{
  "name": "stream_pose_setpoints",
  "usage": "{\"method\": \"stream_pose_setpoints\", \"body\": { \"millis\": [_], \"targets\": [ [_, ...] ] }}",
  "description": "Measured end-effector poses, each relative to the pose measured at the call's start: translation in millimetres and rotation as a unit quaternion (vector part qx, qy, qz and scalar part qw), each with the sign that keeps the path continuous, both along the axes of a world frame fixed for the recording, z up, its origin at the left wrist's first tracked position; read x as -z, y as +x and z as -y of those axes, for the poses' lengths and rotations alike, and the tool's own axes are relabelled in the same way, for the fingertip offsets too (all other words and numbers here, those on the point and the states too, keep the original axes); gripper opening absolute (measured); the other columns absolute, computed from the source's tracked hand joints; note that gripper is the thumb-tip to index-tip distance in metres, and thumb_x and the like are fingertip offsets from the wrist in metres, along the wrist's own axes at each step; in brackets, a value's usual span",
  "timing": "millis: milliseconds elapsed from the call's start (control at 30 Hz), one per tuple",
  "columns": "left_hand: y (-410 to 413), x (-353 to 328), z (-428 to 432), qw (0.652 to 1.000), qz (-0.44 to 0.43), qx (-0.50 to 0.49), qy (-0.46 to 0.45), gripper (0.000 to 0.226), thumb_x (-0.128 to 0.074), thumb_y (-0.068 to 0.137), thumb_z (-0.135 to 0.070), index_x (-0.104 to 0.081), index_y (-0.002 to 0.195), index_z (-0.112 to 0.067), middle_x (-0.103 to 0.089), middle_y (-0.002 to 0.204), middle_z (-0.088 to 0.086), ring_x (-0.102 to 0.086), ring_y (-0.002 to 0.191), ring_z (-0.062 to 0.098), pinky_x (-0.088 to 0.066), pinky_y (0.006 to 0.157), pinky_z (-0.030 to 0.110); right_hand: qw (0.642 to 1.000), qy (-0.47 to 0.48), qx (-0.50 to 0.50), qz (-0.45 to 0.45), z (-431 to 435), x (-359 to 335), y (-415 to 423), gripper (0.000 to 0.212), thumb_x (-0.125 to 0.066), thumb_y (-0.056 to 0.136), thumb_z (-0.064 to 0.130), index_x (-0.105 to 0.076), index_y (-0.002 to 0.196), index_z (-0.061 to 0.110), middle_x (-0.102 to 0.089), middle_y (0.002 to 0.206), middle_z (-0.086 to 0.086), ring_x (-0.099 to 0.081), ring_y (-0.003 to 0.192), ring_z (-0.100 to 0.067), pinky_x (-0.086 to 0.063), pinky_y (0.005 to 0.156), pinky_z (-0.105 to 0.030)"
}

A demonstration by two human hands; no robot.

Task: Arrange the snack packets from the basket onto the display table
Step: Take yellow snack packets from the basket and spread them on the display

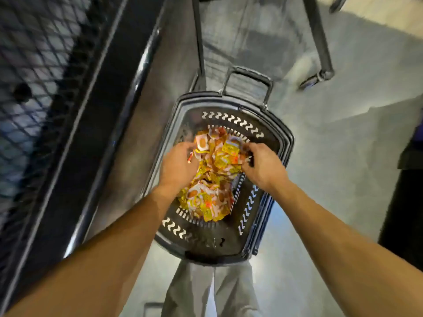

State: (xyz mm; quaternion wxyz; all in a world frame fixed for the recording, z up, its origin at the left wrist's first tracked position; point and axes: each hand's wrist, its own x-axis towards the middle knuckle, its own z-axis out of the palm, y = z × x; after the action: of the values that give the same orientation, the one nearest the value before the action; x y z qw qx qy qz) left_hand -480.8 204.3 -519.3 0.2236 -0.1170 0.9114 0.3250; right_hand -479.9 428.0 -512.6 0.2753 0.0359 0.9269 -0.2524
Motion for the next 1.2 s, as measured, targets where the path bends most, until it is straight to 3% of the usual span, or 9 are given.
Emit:
{"method": "stream_pose_setpoints", "body": {
  "millis": [167, 333, 433, 533, 700, 833, 967, 1100, 1200],
  "targets": [
    [15, -148, 2, 0.992, -0.034, 0.096, -0.071, 0.044, -0.044, 0.074, -0.026, -0.068, 0.110, -0.017, -0.069, 0.108, 0.007, -0.063, 0.105, 0.032, -0.051, 0.089, 0.045, 0.990, 0.096, -0.095, -0.028, 6, -156, 3, 0.047, -0.059, 0.088, 0.033, -0.052, 0.133, 0.021, -0.056, 0.123, -0.009, -0.056, 0.113, -0.034, -0.050, 0.083, -0.041],
    [37, -298, -1, 0.975, -0.133, 0.140, -0.111, 0.039, -0.037, 0.082, -0.030, -0.064, 0.108, -0.017, -0.064, 0.104, 0.005, -0.062, 0.097, 0.031, -0.052, 0.081, 0.044, 0.979, 0.118, -0.141, -0.093, 15, -304, 15, 0.047, -0.053, 0.091, 0.034, -0.051, 0.135, 0.018, -0.055, 0.128, -0.007, -0.054, 0.116, -0.031, -0.046, 0.090, -0.039],
    [52, -369, 2, 0.967, -0.162, 0.136, -0.142, 0.034, -0.044, 0.090, -0.031, -0.061, 0.118, -0.021, -0.062, 0.113, 0.001, -0.058, 0.105, 0.026, -0.049, 0.087, 0.043, 0.970, 0.110, -0.161, -0.147, 21, -374, 25, 0.048, -0.053, 0.094, 0.035, -0.048, 0.139, 0.021, -0.055, 0.132, -0.004, -0.053, 0.118, -0.029, -0.045, 0.090, -0.036],
    [77, -422, 11, 0.964, -0.201, 0.104, -0.140, 0.030, -0.045, 0.090, -0.028, -0.061, 0.115, -0.021, -0.063, 0.111, 0.001, -0.058, 0.103, 0.025, -0.049, 0.086, 0.043, 0.954, 0.100, -0.208, -0.192, 33, -419, 37, 0.046, -0.051, 0.095, 0.034, -0.048, 0.139, 0.021, -0.057, 0.128, -0.004, -0.054, 0.117, -0.029, -0.046, 0.089, -0.038],
    [139, -470, 42, 0.960, -0.233, -0.010, -0.153, 0.029, -0.048, 0.092, -0.023, -0.063, 0.116, -0.019, -0.064, 0.110, 0.003, -0.058, 0.102, 0.023, -0.048, 0.087, 0.040, 0.903, 0.079, -0.328, -0.266, 71, -466, 53, 0.046, -0.048, 0.096, 0.037, -0.045, 0.141, 0.027, -0.057, 0.127, 0.003, -0.057, 0.116, -0.020, -0.049, 0.093, -0.035],
    [202, -481, 73, 0.952, -0.230, -0.115, -0.164, 0.027, -0.043, 0.089, -0.028, -0.063, 0.104, -0.015, -0.066, 0.099, 0.005, -0.059, 0.090, 0.024, -0.051, 0.079, 0.041, 0.860, 0.034, -0.412, -0.297, 114, -484, 67, 0.047, -0.045, 0.099, 0.039, -0.044, 0.144, 0.026, -0.056, 0.130, 0.004, -0.057, 0.117, -0.019, -0.051, 0.090, -0.034],
    [281, -484, 101, 0.927, -0.216, -0.232, -0.201, 0.032, -0.052, 0.094, -0.028, -0.062, 0.123, -0.022, -0.062, 0.126, -0.003, -0.056, 0.116, 0.020, -0.045, 0.095, 0.032, 0.819, -0.023, -0.493, -0.294, 166, -492, 99, 0.048, -0.045, 0.100, 0.038, -0.041, 0.146, 0.027, -0.054, 0.135, 0.003, -0.053, 0.121, -0.020, -0.049, 0.094, -0.034],
    [366, -489, 120, 0.896, -0.189, -0.337, -0.217, 0.022, -0.046, 0.091, -0.035, -0.057, 0.110, -0.038, -0.066, 0.112, -0.005, -0.061, 0.103, 0.022, -0.049, 0.079, 0.033, 0.775, -0.067, -0.560, -0.284, 221, -501, 150, 0.050, -0.049, 0.098, 0.036, -0.041, 0.147, 0.028, -0.052, 0.138, 0.004, -0.051, 0.124, -0.021, -0.049, 0.096, -0.035],
    [426, -492, 129, 0.867, -0.180, -0.408, -0.222, 0.032, -0.043, 0.086, -0.040, -0.060, 0.112, -0.035, -0.066, 0.112, -0.004, -0.061, 0.104, 0.023, -0.050, 0.082, 0.037, 0.720, -0.079, -0.620, -0.300, 263, -507, 197, 0.043, -0.049, 0.097, 0.036, -0.049, 0.139, 0.024, -0.055, 0.132, 0.003, -0.053, 0.119, -0.021, -0.047, 0.093, -0.035]
  ]
}}
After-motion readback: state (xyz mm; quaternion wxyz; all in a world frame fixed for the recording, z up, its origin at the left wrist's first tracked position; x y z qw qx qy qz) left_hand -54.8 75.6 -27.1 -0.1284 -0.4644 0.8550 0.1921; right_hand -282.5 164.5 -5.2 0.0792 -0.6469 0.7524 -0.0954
